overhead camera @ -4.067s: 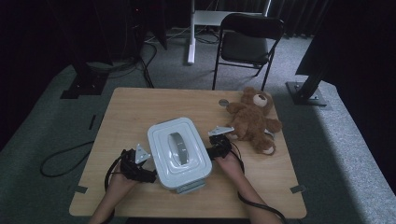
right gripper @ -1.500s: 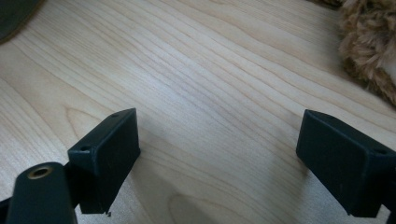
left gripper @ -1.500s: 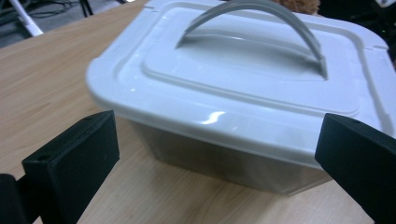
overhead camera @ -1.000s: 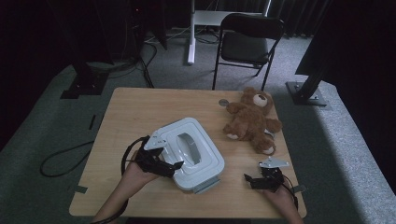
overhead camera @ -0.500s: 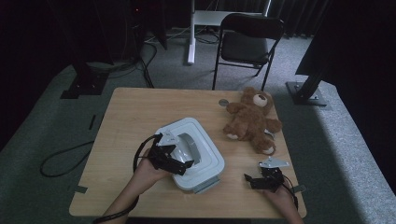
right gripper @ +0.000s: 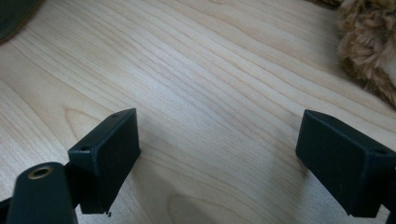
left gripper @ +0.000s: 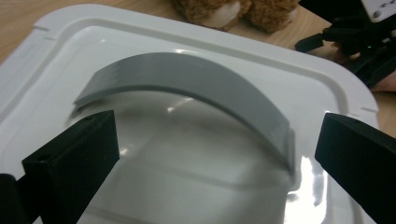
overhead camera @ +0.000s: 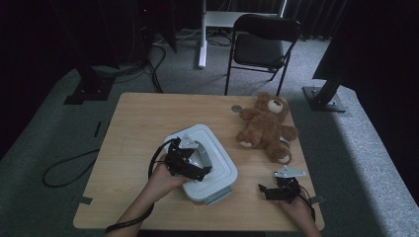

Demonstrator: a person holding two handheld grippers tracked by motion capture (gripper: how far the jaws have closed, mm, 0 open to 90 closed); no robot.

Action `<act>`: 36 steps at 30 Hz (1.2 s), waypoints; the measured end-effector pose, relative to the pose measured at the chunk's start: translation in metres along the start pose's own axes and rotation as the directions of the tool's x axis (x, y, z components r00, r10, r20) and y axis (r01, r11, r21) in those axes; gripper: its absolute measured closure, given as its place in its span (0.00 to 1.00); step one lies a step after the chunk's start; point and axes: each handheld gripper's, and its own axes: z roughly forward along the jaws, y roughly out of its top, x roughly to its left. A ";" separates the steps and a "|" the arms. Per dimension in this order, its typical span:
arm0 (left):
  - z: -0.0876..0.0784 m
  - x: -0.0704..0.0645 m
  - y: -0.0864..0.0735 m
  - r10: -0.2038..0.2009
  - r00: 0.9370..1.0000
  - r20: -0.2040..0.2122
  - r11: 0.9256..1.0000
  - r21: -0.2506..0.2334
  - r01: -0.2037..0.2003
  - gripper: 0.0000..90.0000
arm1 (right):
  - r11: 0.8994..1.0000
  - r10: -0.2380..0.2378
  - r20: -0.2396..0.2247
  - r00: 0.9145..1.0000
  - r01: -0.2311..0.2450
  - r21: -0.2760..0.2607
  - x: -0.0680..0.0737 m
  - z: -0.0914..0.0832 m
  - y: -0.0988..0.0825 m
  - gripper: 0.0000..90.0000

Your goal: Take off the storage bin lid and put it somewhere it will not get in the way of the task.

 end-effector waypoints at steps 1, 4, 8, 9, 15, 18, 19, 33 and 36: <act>0.000 0.000 0.000 0.000 1.000 0.000 1.000 0.000 0.000 0.01 | 1.000 0.000 0.000 1.000 0.000 0.000 0.000 0.000 0.000 0.14; 0.006 -0.002 0.003 -0.005 1.000 -0.021 1.000 0.021 0.005 0.01 | 1.000 0.000 0.000 1.000 0.000 0.000 0.000 0.000 0.000 0.14; 0.009 -0.003 0.005 -0.016 1.000 -0.012 1.000 0.026 0.016 0.01 | 1.000 0.000 0.000 1.000 0.000 0.000 0.000 0.000 0.000 0.14; 0.009 -0.003 0.006 -0.014 1.000 -0.008 1.000 0.027 0.014 0.01 | 1.000 0.000 0.000 1.000 0.000 0.000 0.000 0.000 0.000 0.14; 0.012 -0.005 0.010 -0.025 1.000 -0.018 0.999 0.032 0.025 0.01 | 1.000 0.000 0.000 1.000 0.000 -0.001 0.000 0.000 0.000 0.14; 0.015 -0.006 0.011 -0.040 0.999 -0.025 0.998 0.039 0.041 0.01 | 1.000 0.000 0.000 1.000 0.000 -0.001 0.000 0.000 0.000 0.14; 0.016 -0.007 0.011 -0.048 0.999 -0.023 0.998 0.042 0.049 0.01 | 1.000 0.000 0.000 1.000 0.000 -0.001 0.000 0.000 0.000 0.14; 0.013 -0.007 0.007 -0.102 0.995 -0.016 0.995 -0.020 0.101 0.28 | 1.000 0.000 0.000 1.000 0.000 -0.001 0.000 0.000 0.000 0.14; 0.011 -0.004 0.004 -0.116 0.993 0.024 0.992 -0.045 0.117 0.39 | 1.000 0.000 0.001 1.000 0.000 -0.001 0.000 0.000 0.000 0.14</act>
